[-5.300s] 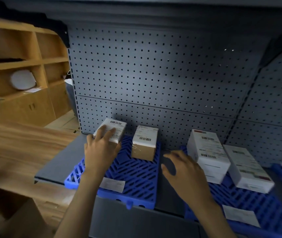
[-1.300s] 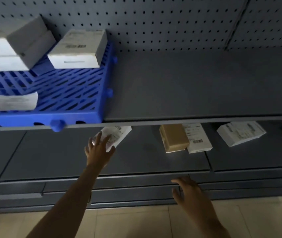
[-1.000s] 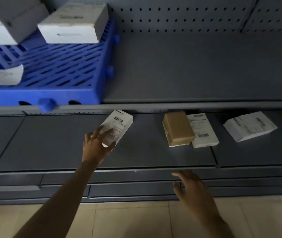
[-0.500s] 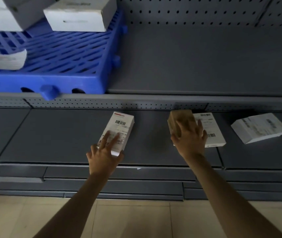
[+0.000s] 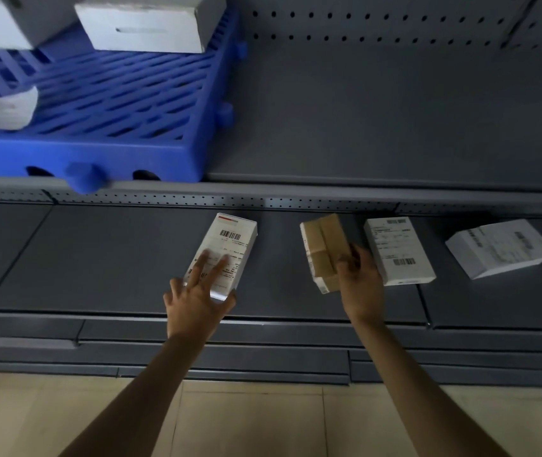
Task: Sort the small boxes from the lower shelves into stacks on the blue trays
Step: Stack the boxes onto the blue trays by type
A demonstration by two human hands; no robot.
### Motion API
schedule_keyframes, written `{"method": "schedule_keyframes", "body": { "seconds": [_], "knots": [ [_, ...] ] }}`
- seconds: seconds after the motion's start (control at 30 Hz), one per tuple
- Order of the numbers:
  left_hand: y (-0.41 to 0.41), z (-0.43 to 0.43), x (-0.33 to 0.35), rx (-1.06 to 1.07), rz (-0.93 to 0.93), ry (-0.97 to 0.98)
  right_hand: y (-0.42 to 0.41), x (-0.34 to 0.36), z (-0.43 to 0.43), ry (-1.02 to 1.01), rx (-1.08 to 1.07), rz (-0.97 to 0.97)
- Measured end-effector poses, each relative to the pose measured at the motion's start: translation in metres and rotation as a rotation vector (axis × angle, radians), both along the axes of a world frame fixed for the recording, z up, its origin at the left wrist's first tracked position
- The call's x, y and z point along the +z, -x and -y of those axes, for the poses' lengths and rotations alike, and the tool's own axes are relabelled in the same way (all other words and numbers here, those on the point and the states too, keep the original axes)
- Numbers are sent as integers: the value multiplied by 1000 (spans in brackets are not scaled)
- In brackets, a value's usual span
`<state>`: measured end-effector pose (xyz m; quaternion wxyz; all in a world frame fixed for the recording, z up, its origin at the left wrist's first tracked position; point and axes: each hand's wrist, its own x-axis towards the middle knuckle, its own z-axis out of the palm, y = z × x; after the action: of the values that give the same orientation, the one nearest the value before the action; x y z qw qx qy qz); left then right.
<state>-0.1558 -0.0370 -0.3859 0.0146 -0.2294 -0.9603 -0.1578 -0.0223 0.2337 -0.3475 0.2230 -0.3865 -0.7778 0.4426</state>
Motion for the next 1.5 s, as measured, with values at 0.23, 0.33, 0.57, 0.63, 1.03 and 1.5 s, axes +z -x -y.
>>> {"method": "schedule_keyframes", "body": {
  "seconds": [0.23,0.33,0.57,0.63,1.03,1.5],
  "knots": [
    [-2,-1,1,14,1,-6,-7,-9,-1,-572,-36,50],
    [-2,-2,1,23,-2,-10,-2,-7,4,-619,78,249],
    [-2,-2,1,20,-3,-13,-3,-12,-1,-39,50,-145],
    [-3,-2,1,24,-7,-18,-11,-10,6,26,66,-151],
    [-2,-7,-5,46,-48,-90,-25,-17,11,-626,127,334],
    [-34,50,35,-56,-170,-393,-74,62,71,-628,117,34]
  ]
}}
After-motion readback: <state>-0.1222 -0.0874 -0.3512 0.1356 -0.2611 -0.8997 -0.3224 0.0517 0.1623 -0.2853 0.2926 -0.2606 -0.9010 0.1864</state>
